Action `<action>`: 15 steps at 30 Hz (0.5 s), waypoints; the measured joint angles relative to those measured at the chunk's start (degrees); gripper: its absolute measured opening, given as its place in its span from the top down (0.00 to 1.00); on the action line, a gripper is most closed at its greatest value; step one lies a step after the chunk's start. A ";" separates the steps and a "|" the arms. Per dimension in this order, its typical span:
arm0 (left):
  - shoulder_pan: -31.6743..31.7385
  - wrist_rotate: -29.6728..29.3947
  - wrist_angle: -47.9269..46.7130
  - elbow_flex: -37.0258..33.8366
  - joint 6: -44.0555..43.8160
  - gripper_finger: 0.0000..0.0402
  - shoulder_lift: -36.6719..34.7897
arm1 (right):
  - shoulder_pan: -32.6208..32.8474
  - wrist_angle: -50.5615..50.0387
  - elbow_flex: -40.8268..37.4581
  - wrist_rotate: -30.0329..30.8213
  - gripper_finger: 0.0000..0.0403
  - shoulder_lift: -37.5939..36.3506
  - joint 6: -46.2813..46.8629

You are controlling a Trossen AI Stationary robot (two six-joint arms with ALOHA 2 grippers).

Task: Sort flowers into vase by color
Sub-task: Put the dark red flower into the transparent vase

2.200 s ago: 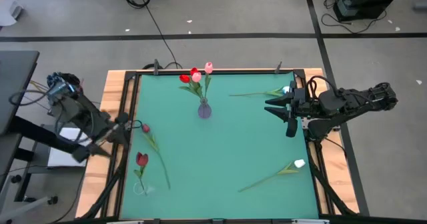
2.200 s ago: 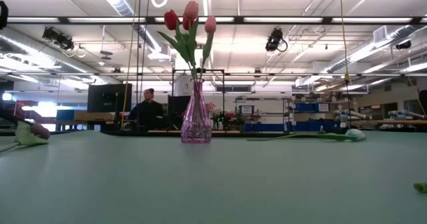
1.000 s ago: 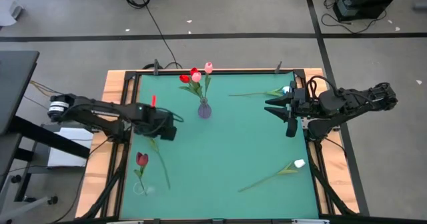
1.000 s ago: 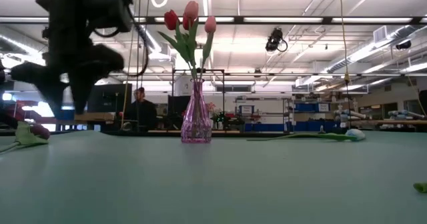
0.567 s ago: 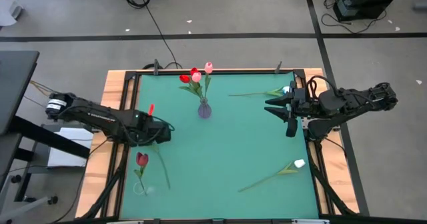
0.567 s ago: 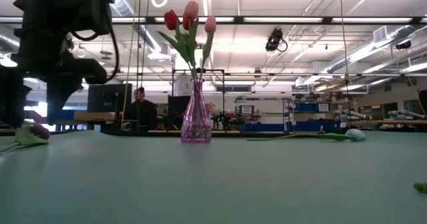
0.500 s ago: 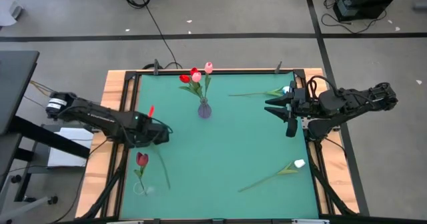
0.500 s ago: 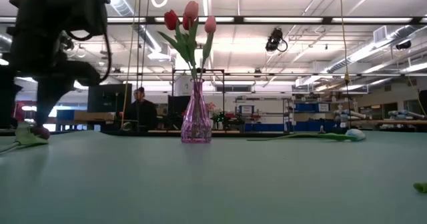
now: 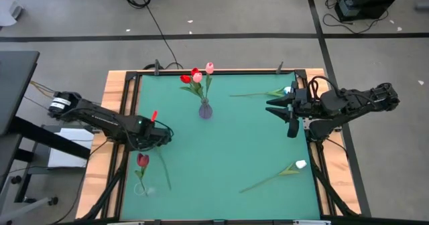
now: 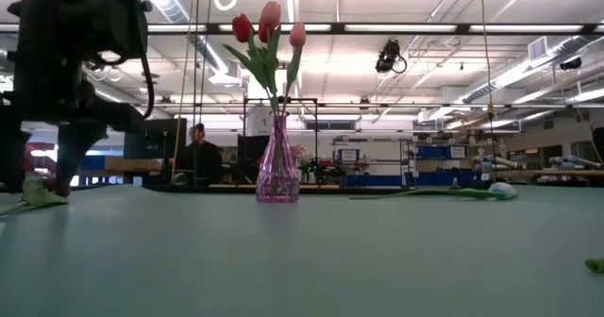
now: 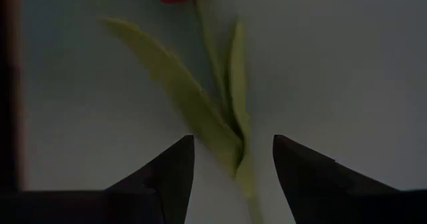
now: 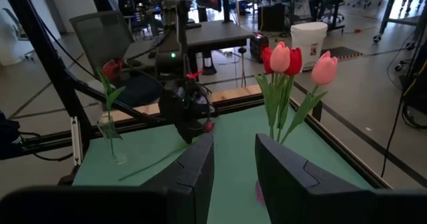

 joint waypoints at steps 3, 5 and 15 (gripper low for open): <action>0.02 0.95 8.99 -3.39 -0.80 0.53 0.79 | 0.00 0.00 0.00 -0.01 0.71 0.01 -0.01; 0.03 1.31 12.38 -5.09 -1.34 0.56 0.96 | 0.02 -0.03 0.00 -0.02 0.71 -0.01 0.01; 0.02 0.50 8.76 -4.39 4.40 0.93 -0.90 | 0.00 0.49 0.00 -0.02 0.71 -0.01 0.00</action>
